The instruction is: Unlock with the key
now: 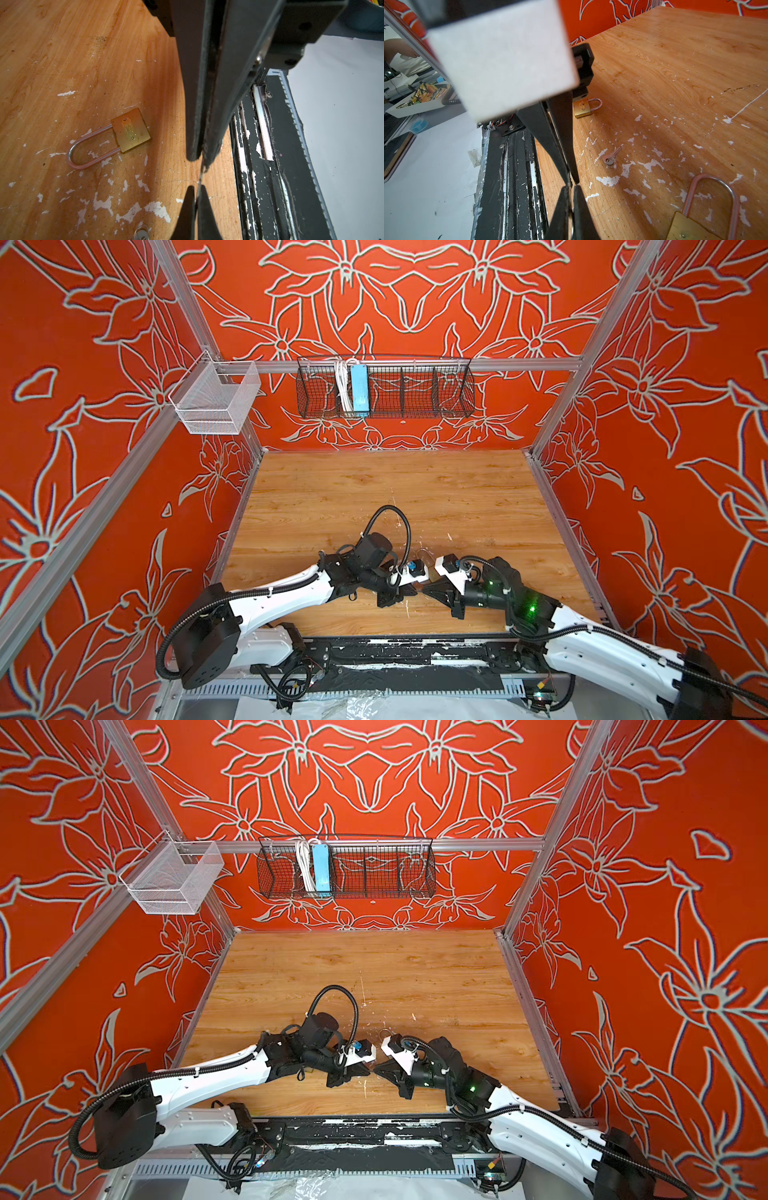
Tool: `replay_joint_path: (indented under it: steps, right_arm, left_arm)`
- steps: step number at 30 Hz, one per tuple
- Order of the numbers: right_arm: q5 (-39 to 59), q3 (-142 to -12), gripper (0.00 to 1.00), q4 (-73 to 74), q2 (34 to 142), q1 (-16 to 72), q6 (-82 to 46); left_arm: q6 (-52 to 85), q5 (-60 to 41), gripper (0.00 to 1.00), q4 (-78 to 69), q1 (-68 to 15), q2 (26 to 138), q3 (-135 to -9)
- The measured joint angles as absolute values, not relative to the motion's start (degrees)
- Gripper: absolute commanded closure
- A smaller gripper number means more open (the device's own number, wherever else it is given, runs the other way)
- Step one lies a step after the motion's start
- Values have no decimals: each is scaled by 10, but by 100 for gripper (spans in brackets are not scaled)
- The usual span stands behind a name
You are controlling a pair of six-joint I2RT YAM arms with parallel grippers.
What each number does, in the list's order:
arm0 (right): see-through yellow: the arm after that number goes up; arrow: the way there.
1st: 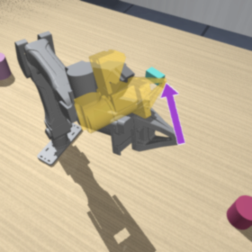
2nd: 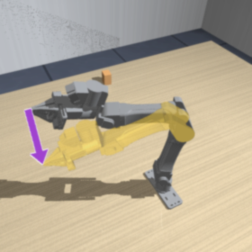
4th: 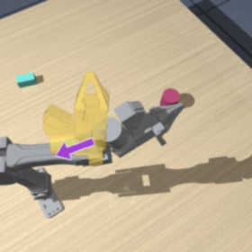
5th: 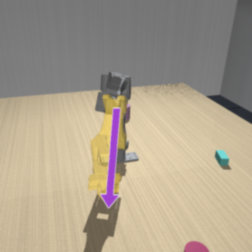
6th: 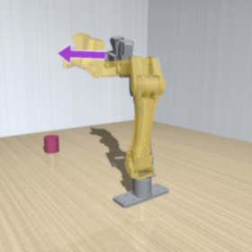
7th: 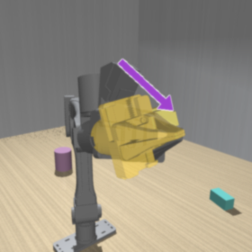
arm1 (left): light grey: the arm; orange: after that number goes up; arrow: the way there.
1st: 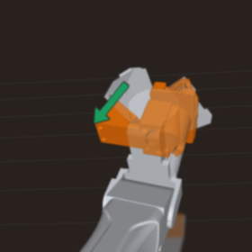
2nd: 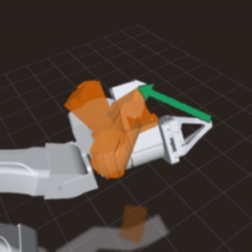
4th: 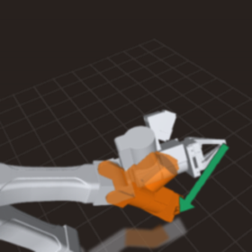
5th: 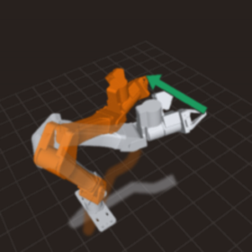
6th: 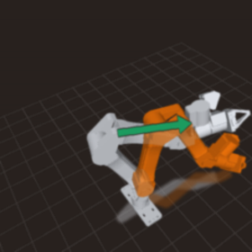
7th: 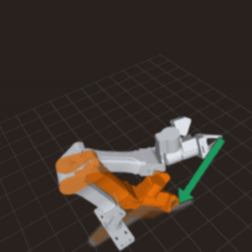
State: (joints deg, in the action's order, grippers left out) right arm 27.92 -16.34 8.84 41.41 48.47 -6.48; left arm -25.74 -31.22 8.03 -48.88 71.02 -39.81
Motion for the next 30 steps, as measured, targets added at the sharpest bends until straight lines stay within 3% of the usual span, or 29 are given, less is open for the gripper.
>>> replay_joint_path:
  steps: [3, 6, 8, 19, 27, 30]
  right_arm:
    - [281, -163, 100, 91, 414, 485, -65]
    - [279, -163, 100, 92, 414, 485, -65]
    - [265, -163, 100, 85, 412, 484, -65]
    - [140, -158, 100, 36, 320, 435, -91]
    - [123, -136, 100, 18, 276, 353, -132]
    - [123, -133, 100, 14, 276, 336, -143]
  left_arm:
    - [-254, -300, 96, 69, -492, 699, -389]
    - [-238, -277, 73, 50, -493, 687, -378]
    - [-226, -253, 65, 39, -492, 676, -369]
    - [-190, -138, 51, -18, -492, 618, -325]
    - [-152, -58, 42, -53, -492, 610, -309]
    - [-116, -30, 26, -73, -492, 616, -310]
